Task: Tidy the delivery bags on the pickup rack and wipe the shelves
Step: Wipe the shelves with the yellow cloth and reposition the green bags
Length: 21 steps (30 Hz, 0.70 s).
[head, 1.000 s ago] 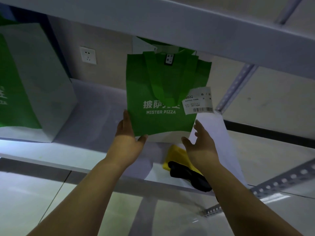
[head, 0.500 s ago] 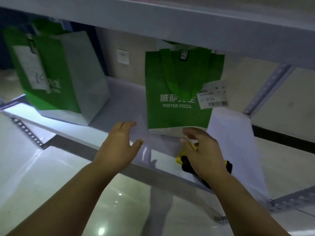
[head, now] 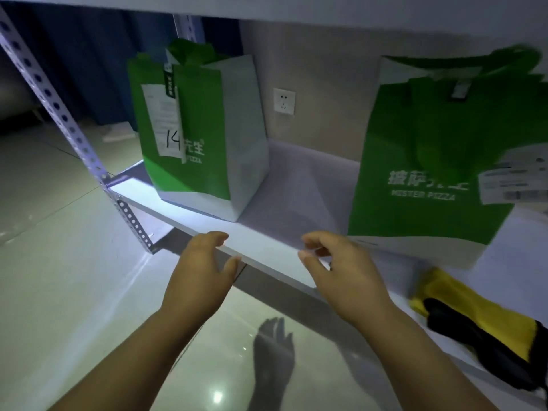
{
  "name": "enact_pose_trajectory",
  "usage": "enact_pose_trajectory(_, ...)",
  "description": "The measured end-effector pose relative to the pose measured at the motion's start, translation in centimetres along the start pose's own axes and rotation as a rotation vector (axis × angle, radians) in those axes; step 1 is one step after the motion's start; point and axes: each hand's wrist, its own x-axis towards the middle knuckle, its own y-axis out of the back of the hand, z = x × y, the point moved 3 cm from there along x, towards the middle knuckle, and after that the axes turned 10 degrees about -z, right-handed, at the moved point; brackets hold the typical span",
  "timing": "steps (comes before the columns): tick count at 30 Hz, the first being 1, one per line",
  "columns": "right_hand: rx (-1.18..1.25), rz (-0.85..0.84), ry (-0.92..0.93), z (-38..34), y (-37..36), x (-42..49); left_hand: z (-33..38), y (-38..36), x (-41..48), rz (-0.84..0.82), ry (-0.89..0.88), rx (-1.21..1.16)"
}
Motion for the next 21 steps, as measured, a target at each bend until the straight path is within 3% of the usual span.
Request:
enact_pose_trajectory(7, -0.085, 0.021, -0.032, -4.0, -5.9, 5.6, -7.1, 4.5, 5.9, 0.049, 0.008, 0.057)
enact_pose_trajectory(13, -0.034, 0.148, -0.104, -6.2, -9.9, 10.5, -10.5, 7.6, 12.5, 0.182, -0.028, -0.059)
enact_pose_trajectory(21, -0.085, 0.051, -0.14, -7.8, -12.4, 12.3, -11.8, 6.3, 15.8, 0.163, -0.123, -0.321)
